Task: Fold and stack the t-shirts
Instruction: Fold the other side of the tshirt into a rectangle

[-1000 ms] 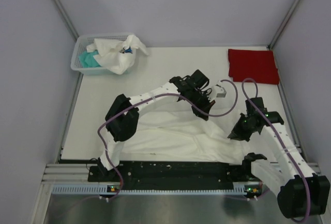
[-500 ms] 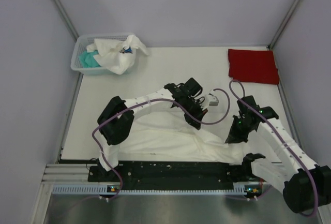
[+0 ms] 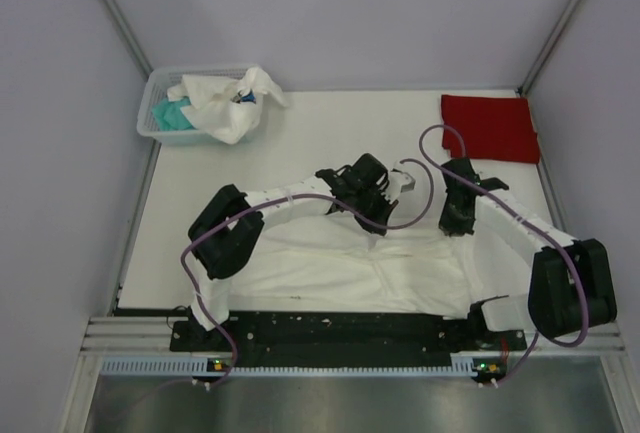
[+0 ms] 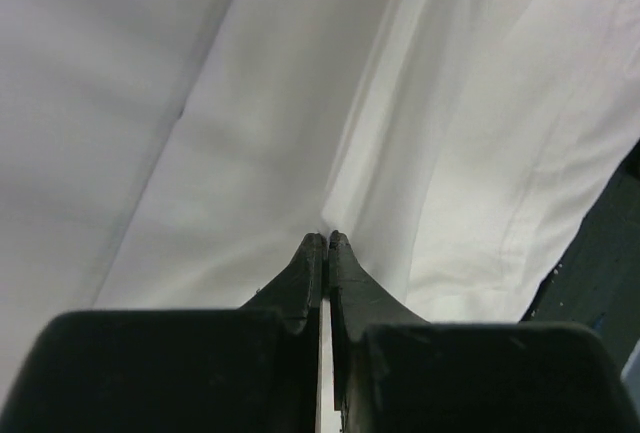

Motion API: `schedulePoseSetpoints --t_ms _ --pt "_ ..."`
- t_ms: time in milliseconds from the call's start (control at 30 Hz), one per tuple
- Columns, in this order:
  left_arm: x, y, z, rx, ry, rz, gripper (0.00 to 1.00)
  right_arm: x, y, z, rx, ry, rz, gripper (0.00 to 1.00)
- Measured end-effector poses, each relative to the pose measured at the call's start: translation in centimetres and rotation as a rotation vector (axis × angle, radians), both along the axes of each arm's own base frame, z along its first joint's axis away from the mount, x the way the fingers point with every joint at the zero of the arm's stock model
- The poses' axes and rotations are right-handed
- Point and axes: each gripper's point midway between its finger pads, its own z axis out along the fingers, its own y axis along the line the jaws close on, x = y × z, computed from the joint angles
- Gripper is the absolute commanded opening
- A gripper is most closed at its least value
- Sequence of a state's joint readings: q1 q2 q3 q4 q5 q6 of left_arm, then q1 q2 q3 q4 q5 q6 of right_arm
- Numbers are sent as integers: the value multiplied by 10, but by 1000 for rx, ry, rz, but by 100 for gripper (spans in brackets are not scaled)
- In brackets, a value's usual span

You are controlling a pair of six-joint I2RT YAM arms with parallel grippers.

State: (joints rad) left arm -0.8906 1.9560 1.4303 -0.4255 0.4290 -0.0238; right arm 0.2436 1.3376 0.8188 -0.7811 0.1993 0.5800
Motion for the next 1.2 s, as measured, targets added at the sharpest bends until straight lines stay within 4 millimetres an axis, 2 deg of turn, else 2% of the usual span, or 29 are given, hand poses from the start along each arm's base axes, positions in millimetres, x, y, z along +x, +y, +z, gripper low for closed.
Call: schedulePoseSetpoints --t_ms 167,333,400,433,500,567,767,867,1000,1133,1200 --pt "20 -3 0 2 -70 71 0 24 -4 -1 -32 -79 11 0" --pt "35 2 -13 32 -91 119 0 28 0 -8 -21 -65 39 0" --pt "38 5 -23 53 -84 129 0 28 4 -11 -6 -46 53 19" --pt "40 7 -28 63 -78 133 0 29 5 -12 0 -42 56 23" --pt "41 9 -35 80 -70 139 0 32 7 -12 3 -30 62 31" --pt "40 11 -41 93 -59 140 0 32 7 -11 -2 -22 62 34" --pt "41 11 -45 95 -42 134 0 23 0 3 -21 -30 23 34" --pt "41 10 -45 94 -42 132 0 18 1 17 8 -84 -4 43" --pt "41 10 -45 96 -42 131 0 10 6 30 63 -131 -30 46" --pt "41 10 -44 97 -41 131 0 -1 15 19 117 -84 -49 44" --pt "41 10 -44 97 -41 131 0 -9 16 9 124 -43 -58 37"
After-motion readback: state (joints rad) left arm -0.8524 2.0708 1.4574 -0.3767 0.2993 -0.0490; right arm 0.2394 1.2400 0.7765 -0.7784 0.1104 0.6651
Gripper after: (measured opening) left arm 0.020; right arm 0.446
